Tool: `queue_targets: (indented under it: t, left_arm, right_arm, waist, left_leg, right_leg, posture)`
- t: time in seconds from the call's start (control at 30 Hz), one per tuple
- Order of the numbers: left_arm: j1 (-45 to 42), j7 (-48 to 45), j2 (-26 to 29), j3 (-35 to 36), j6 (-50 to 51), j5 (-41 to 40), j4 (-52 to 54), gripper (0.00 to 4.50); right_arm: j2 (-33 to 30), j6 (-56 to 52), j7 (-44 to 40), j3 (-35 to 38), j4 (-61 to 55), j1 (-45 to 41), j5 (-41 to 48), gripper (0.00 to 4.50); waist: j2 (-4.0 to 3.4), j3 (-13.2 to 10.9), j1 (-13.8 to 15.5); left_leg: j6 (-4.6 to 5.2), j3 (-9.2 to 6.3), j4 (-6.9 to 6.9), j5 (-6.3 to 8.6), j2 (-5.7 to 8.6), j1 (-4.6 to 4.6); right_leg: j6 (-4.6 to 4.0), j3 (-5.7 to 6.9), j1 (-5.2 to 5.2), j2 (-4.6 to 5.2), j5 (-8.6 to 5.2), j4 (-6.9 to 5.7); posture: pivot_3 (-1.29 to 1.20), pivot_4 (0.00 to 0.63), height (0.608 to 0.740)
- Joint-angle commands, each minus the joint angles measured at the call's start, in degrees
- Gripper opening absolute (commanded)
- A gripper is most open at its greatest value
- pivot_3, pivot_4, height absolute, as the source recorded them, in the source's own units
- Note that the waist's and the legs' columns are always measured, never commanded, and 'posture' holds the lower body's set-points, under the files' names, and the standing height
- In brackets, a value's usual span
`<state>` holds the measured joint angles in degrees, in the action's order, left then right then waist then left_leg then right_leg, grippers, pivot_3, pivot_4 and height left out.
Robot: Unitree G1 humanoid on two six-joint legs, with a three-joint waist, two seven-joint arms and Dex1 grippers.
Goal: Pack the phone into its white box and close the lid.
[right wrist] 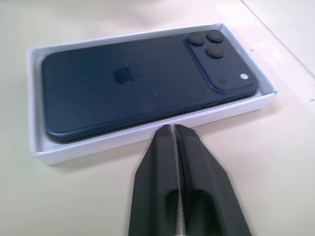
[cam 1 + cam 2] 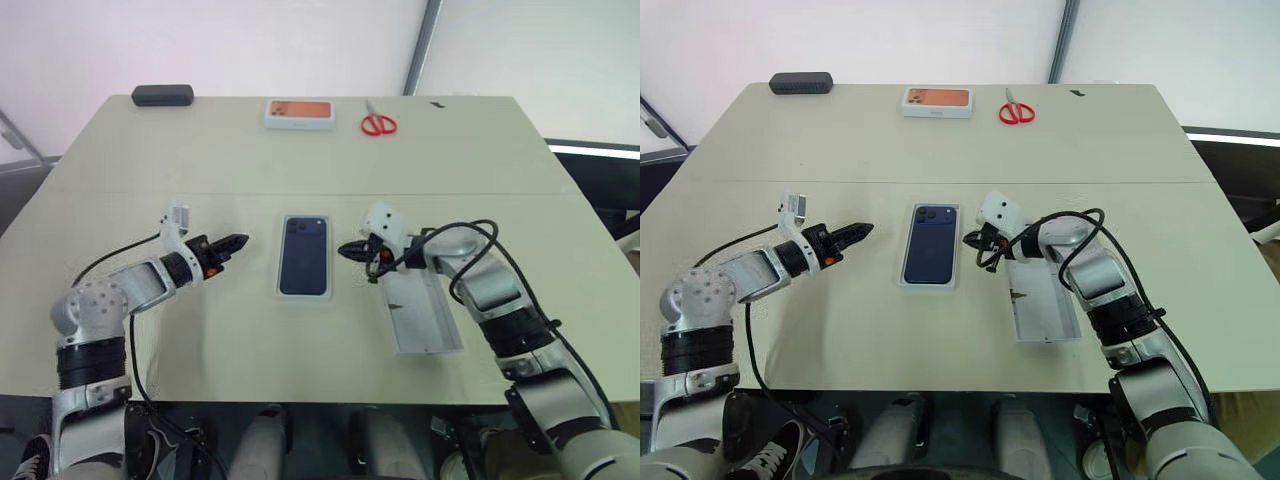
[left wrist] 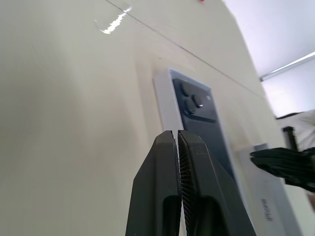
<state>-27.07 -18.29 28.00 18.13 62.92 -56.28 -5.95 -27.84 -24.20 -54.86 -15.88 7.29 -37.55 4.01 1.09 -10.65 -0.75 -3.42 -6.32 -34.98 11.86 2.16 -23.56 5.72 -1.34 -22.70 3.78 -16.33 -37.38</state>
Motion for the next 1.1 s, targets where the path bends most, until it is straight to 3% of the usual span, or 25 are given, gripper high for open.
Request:
queue_targets:
  t: [0.03, 0.2, 0.33, 0.5, 0.77, 1.1]
  left_arm:
    - [-0.4, -4.2, 0.3, -6.4, -3.9, 6.8, -0.7, 0.0]
    - [-2.5, -6.6, -2.5, -9.8, -5.3, 10.6, -3.1, 0.0]
    - [-1.9, -8.8, -4.7, -13.1, -2.2, 10.3, 0.4, 0.0]
    - [0.7, -10.9, -5.9, -14.2, 2.3, 8.2, 6.8, 0.0]
    - [2.5, -8.6, -12.0, -15.0, 6.3, 7.7, 12.5, 0.0]
    - [1.9, -8.8, -18.8, -20.6, 4.4, 12.7, 10.4, 0.0]
  right_arm:
    - [-0.2, 4.7, 1.2, -3.1, 0.9, -0.8, -4.5, 0.02]
    - [1.2, 6.1, 2.2, -5.0, 1.4, -0.3, -6.7, 0.02]
    - [1.4, 4.4, -0.3, -3.8, -2.1, 1.1, -3.4, 0.02]
    - [-2.3, 0.5, -4.8, -1.8, -9.1, 4.4, 0.0, 0.02]
    - [-7.8, -6.2, -7.1, 0.8, -18.9, 9.6, 2.8, 0.02]
    - [-13.4, -5.1, -6.7, 4.7, -17.2, 13.8, 1.4, 0.02]
  waist:
    - [0.0, 0.0, -0.1]
    - [0.0, 0.0, -0.2]
    - [0.0, 0.0, -0.2]
    - [-0.01, 0.0, 0.0]
    - [-0.02, 0.0, 0.0]
    - [-0.03, 0.0, 0.5]
  left_leg:
    - [0.0, 0.01, 0.0, 0.0, 0.01, 0.0]
    - [0.0, 0.01, 0.0, 0.0, -0.01, 0.0]
    - [0.0, 0.0, 0.0, 0.0, -0.02, 0.0]
    - [0.05, -0.03, -0.01, 0.03, -0.02, -0.02]
    - [0.07, -0.03, -0.05, 0.04, -0.02, -0.02]
    - [0.09, -0.01, -0.12, 0.05, 0.02, -0.02]
  right_leg:
    - [0.0, 0.0, 0.0, 0.0, 0.0, 0.0]
    - [0.0, 0.0, -0.03, -0.06, 0.0, -0.02]
    - [0.0, 0.0, -0.02, -0.06, 0.0, -0.02]
    - [0.02, 0.02, 0.0, 0.03, 0.0, 0.0]
    - [0.01, 0.03, 0.01, 0.0, 0.0, 0.01]
    - [0.02, 0.11, 0.2, 0.03, -0.01, 0.18]
  posture:
    - [0.0, 0.15, 0.74]
    - [0.0, 0.15, 0.74]
    - [0.0, 0.15, 0.74]
    - [0.0, 0.15, 0.74]
    - [0.0, 0.15, 0.74]
    - [0.0, 0.15, 0.74]
